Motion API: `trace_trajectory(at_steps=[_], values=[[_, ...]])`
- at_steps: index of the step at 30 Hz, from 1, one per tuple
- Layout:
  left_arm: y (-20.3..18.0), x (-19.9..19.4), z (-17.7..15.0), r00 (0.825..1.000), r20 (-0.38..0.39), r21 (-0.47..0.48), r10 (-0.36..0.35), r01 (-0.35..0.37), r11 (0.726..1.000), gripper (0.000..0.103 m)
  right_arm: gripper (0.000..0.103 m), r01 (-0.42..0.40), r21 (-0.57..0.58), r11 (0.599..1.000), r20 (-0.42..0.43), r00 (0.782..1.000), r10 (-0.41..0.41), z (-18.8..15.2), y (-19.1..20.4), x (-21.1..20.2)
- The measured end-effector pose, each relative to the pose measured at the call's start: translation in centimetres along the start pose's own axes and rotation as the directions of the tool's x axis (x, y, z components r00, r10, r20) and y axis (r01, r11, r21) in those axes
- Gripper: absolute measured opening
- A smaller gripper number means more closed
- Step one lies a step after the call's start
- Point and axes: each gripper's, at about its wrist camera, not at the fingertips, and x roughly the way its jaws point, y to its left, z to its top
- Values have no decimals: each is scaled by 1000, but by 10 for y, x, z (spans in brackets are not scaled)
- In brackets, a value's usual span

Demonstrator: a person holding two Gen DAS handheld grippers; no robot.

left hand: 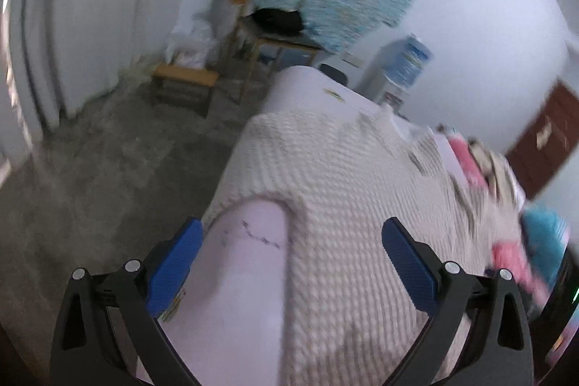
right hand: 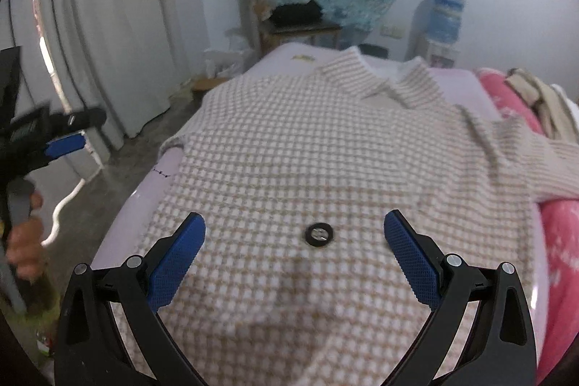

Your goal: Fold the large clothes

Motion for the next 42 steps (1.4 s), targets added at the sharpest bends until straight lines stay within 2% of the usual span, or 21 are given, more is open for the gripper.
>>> trace_trajectory(at_steps=[2,4,5,7,8,9,10,11,13,14,18,20,22,24,27,29,33,36,38,39,42], values=[[28,14,12,999,-36,-113,-22,18,993,97,95,-14,-17,1000,-11,1000,14,4,3,11],[63,37,22,990,-87,-263,-111,85,961,97,95,-15,-37,999,-20,1000,14,7,6,20],[85,56,24,977,-125,-362,-171,115,925,97,95,-12,-42,999,-27,1000,11,8,6,25],[112,81,20,953,-161,-493,-256,147,858,97,95,-4,-44,999,-41,999,3,8,5,34],[131,98,13,935,-174,-587,-307,152,795,97,95,-1,-42,999,-49,999,-1,8,5,39],[142,108,8,922,-179,-640,-343,156,752,97,95,2,-41,999,-54,999,-4,7,5,41],[155,119,-2,904,-178,-701,-390,162,695,97,95,8,-42,999,-60,998,-11,7,5,44],[161,125,-7,894,-175,-730,-412,163,663,97,95,15,-43,999,-67,998,-18,6,5,45],[177,143,-30,861,-149,-817,-486,170,551,97,95,34,-45,998,-86,996,-38,4,4,51],[181,149,-38,850,-143,-838,-507,169,518,97,95,41,-42,998,-96,994,-45,2,5,54],[200,181,-77,792,-69,-934,-607,163,319,97,95,63,-20,998,-124,990,-65,1,3,66],[207,194,-87,783,-55,-950,-620,149,273,97,95,71,-11,997,-128,989,-71,1,4,68],[218,215,-100,751,-17,-975,-660,135,179,97,95,83,-14,996,-135,987,-84,2,7,71],[221,230,-107,733,-5,-984,-680,118,135,97,95,96,-25,995,-140,985,-98,3,11,72],[229,245,-107,717,-2,-986,-697,113,120,97,95,113,-36,993,-150,982,-117,4,16,75],[235,251,-107,724,1,-987,-690,110,113,96,95,119,-39,992,-156,980,-124,3,17,78],[248,271,-112,722,27,-993,-692,100,65,88,95,130,-46,990,-166,977,-136,3,21,80],[249,283,-115,719,5,-994,-695,77,73,73,95,138,-44,990,-166,976,-143,3,22,80],[248,286,-120,717,-1,-996,-697,59,63,58,95,141,-39,989,-165,976,-145,3,21,79],[248,287,-121,718,-5,-997,-696,51,61,55,95,143,-35,989,-164,975,-147,3,20,78],[248,286,-123,726,-31,-996,-687,35,81,39,95,143,-21,989,-164,976,-145,2,15,76]])
